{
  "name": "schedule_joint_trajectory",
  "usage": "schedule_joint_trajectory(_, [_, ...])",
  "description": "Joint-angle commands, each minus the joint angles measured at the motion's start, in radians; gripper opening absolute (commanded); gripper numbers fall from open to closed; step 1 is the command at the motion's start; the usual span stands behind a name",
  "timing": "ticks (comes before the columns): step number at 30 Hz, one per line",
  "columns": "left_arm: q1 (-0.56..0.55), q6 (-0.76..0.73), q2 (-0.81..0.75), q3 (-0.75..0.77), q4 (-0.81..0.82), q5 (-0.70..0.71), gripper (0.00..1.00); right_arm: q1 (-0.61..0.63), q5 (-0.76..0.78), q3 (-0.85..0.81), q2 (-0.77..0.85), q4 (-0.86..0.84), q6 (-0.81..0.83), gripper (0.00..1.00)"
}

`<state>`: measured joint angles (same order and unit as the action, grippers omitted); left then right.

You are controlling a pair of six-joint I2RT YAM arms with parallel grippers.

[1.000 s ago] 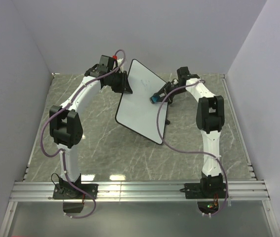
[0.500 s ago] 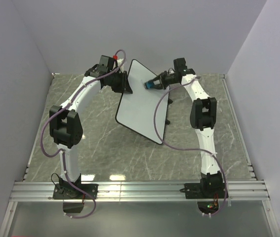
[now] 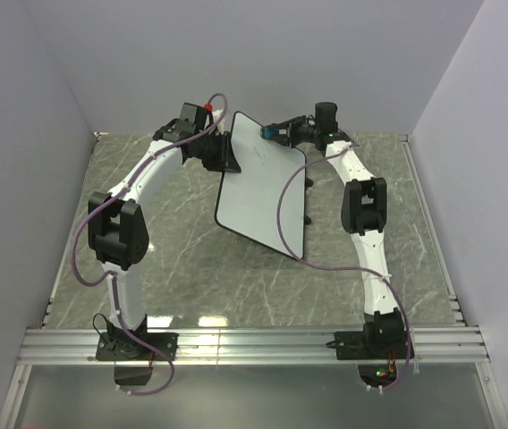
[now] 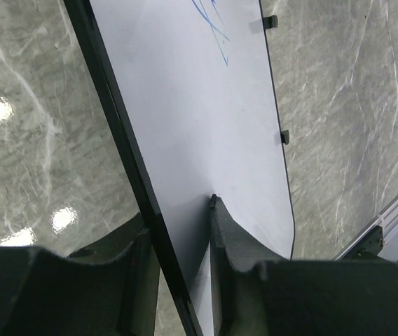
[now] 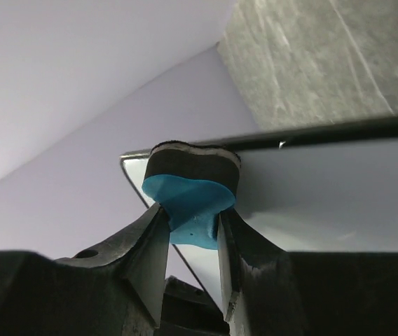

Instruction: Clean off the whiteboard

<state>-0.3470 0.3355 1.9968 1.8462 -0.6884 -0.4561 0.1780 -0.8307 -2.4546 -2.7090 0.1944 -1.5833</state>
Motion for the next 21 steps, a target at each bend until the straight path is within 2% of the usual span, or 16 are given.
schedule_joint_trajectory(1, [-0.118,-0.196,0.054,-0.047,-0.120,-0.093,0.00,0.083,0.012,0.112,0.018,0.247,0.182,0.00])
schedule_joint_trajectory(2, [-0.115,-0.197,0.059,-0.042,-0.119,-0.098,0.00,0.089,0.004,0.141,0.061,0.343,0.227,0.00])
schedule_joint_trajectory(7, [-0.101,-0.196,0.068,-0.036,-0.109,-0.108,0.00,0.139,-0.033,0.291,0.199,0.589,0.503,0.00])
schedule_joint_trajectory(13, [-0.089,-0.197,0.071,-0.030,-0.103,-0.108,0.00,0.164,-0.053,0.151,0.140,0.966,0.693,0.00])
schedule_joint_trajectory(15, [-0.087,-0.197,0.065,-0.038,-0.103,-0.101,0.00,0.163,-0.067,0.140,0.134,0.959,0.689,0.00])
schedule_joint_trajectory(17, [-0.089,-0.197,0.059,-0.044,-0.102,-0.099,0.00,0.158,-0.082,0.154,0.133,0.872,0.625,0.00])
schedule_joint_trajectory(21, [-0.096,-0.202,0.039,-0.071,-0.102,-0.073,0.00,0.137,-0.096,0.137,0.106,0.576,0.398,0.00])
